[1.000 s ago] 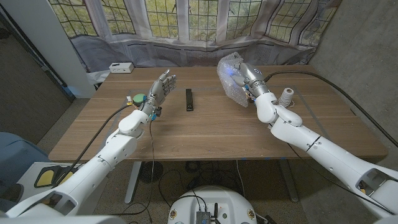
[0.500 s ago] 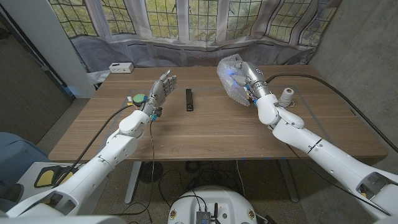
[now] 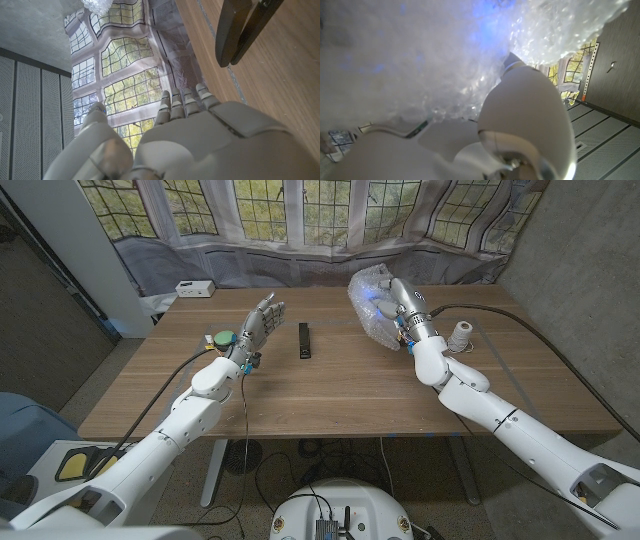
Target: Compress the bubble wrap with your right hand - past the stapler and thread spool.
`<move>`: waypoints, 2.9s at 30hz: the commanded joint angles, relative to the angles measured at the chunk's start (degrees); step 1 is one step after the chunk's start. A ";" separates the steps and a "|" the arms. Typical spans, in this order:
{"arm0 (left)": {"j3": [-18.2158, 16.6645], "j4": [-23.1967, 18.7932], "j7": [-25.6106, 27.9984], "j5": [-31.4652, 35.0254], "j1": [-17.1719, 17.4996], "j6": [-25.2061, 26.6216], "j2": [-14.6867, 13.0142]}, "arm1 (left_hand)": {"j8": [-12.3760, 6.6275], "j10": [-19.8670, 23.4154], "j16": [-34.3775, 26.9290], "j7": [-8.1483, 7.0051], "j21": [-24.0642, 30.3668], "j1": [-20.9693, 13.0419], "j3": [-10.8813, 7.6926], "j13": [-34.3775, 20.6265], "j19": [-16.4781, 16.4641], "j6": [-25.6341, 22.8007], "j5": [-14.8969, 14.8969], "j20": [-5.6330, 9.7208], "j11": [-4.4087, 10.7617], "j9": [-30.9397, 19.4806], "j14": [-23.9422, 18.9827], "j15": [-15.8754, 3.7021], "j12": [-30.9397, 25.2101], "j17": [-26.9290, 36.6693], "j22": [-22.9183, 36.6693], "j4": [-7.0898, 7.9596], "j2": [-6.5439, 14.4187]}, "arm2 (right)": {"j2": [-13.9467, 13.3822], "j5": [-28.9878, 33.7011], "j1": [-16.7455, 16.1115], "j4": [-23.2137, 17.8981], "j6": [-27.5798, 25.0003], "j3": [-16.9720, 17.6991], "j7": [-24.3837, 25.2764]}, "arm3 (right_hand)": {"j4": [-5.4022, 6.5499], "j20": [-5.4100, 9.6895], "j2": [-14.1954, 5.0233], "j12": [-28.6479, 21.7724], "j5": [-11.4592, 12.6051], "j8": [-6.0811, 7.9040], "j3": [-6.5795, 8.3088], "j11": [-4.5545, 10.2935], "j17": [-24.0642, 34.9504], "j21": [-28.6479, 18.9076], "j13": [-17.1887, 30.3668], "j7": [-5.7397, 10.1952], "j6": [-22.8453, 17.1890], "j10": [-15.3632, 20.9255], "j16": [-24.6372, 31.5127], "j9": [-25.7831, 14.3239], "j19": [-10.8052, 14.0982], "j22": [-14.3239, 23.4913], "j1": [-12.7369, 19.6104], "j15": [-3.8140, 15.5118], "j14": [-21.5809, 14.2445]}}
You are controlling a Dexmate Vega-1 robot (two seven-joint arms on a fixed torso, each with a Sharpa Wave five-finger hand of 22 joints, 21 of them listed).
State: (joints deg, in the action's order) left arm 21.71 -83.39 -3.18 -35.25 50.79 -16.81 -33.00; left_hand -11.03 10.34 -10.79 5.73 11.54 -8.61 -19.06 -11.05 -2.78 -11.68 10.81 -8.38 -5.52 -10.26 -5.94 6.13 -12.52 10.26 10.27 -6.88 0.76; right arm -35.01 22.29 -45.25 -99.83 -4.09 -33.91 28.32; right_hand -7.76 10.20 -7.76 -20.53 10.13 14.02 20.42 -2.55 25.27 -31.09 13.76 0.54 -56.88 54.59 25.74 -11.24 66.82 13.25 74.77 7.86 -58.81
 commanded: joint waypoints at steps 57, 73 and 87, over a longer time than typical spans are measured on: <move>0.16 -1.20 1.23 0.22 0.28 1.09 0.03 | -0.01 1.23 -0.08 -0.13 -0.17 -0.41 -0.21 -0.33 0.27 -0.94 -0.21 -0.46 -0.05 -0.12 -0.78 -0.11 -0.03 0.08 0.12 -0.22 1.12 | 2.23 5.85 -2.47 -1.63 -6.65 0.64 6.96 | -1.93 2.27 1.64 0.10 0.20 0.67 -2.62 3.91 5.91 -11.69 2.90 2.13 -5.52 3.16 0.10 -0.90 -2.02 -0.44 5.12 5.59 -9.64; 0.11 -2.06 1.63 0.30 0.81 1.23 -0.17 | -0.13 1.43 -0.08 -0.24 -0.37 -0.46 -0.25 -0.33 0.90 -1.40 -0.23 -0.50 0.08 -0.13 -0.84 -0.08 -0.07 0.08 0.12 -0.23 1.22 | 0.83 5.55 -2.80 -4.27 -9.77 0.53 5.18 | -0.91 2.21 2.43 -0.98 0.41 -0.42 -4.78 2.21 6.18 -17.02 4.85 1.20 -8.27 5.86 -1.33 -0.47 -1.53 -0.45 7.59 5.43 -12.59; -0.24 -2.96 2.36 0.45 1.62 1.10 -0.49 | -0.15 1.47 -0.08 -0.34 -0.32 -0.50 -0.27 -0.34 0.90 -1.64 -0.24 -0.60 -0.02 -0.13 -0.92 -0.12 -0.05 0.07 0.12 -0.24 1.28 | -0.42 5.76 -3.26 -6.27 -11.57 0.49 3.56 | 2.12 1.17 1.47 3.48 0.90 -2.74 -5.88 1.97 -0.30 -16.60 2.48 1.74 -2.19 2.84 -9.73 -0.96 -7.63 -3.18 -0.90 3.39 -4.81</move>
State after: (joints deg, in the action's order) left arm 21.79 -85.79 -1.32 -34.93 51.84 -15.58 -33.22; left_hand -11.03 11.37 -10.80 5.42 11.20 -8.76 -19.07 -11.05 -1.95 -12.60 10.59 -8.80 -5.73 -10.25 -6.24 5.82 -12.53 10.22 10.27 -6.87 1.68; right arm -34.12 28.33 -48.18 -104.69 -15.36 -33.46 33.25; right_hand -6.27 9.25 -7.06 -17.66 10.65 11.61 14.71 0.18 25.09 -48.05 16.42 2.74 -60.13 58.15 16.54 -11.95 62.23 10.20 76.20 7.42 -61.47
